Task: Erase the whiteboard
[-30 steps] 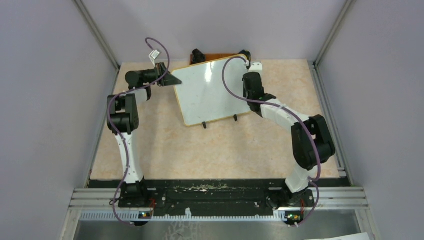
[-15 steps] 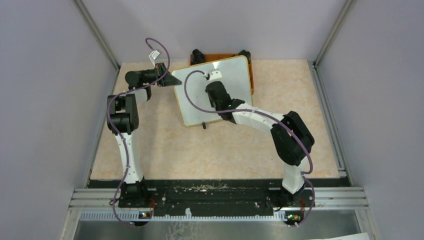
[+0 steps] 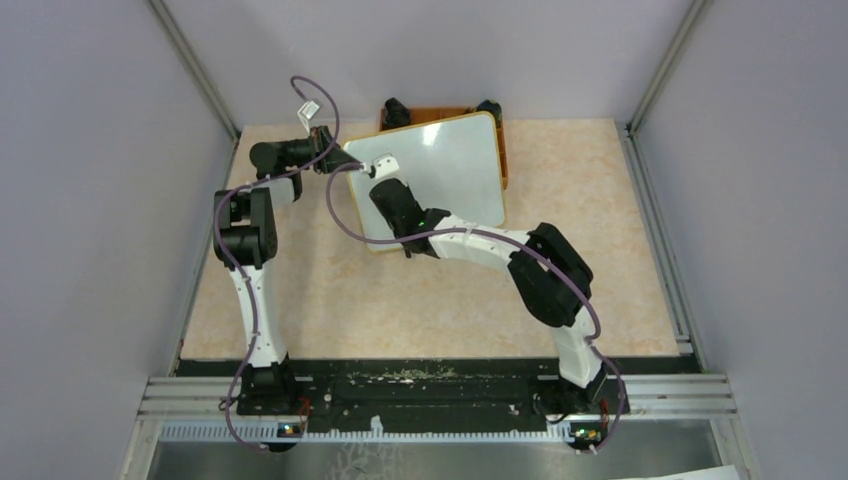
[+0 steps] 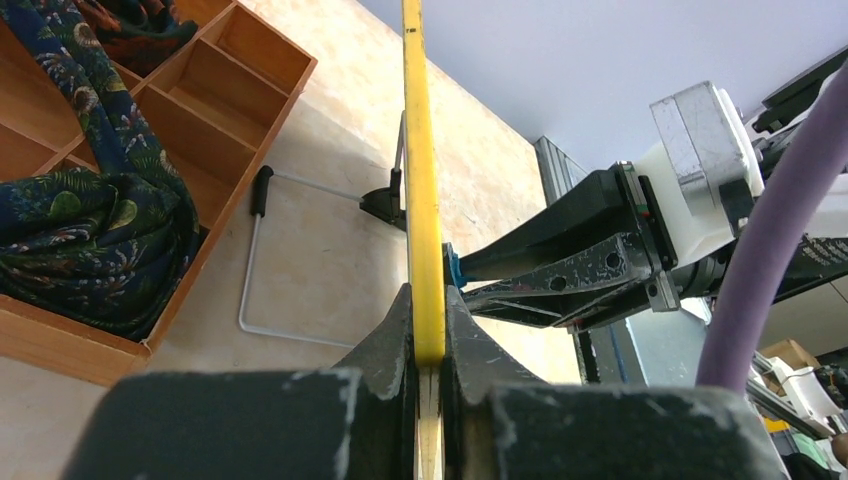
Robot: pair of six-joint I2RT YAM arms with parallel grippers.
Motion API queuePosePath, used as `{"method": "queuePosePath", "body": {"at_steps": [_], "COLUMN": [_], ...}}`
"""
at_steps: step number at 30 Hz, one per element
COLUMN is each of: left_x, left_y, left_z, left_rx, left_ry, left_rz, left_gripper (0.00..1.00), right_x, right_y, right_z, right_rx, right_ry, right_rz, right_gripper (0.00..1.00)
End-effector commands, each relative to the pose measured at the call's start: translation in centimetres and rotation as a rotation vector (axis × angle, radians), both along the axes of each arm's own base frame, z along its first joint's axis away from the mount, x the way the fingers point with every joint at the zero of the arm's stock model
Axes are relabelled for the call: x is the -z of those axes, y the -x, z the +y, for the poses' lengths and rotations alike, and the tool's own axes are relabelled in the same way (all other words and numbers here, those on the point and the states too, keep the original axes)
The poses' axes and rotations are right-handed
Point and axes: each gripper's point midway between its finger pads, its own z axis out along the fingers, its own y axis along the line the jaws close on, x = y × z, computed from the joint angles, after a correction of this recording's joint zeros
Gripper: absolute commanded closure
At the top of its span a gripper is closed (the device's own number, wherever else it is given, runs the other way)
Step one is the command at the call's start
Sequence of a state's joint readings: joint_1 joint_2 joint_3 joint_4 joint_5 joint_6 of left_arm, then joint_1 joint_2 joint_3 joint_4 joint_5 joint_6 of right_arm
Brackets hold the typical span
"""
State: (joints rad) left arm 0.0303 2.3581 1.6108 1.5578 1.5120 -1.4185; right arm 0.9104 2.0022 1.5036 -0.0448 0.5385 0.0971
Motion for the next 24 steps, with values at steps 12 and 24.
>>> {"method": "queuePosePath", "body": {"at_steps": [12,24], "left_x": [2.8,2.7], "left_y": [4.0,3.9], "left_z": [0.9,1.0], "left_rx": [0.185,0.182], "left_ry": [-0.239,-0.24], "left_rz": [-0.204,-0.206], "left_gripper": [1.0,1.0], "right_x": [-1.5,-5.8], "right_y": [-2.7,-4.1], "right_z": [-4.0,-15.3], "right_rx": [0.14,0.317], "right_ry": [0.025,-0.038], "right_rz": [-0.027,-0.082], "right_gripper": [1.0,1.0]}}
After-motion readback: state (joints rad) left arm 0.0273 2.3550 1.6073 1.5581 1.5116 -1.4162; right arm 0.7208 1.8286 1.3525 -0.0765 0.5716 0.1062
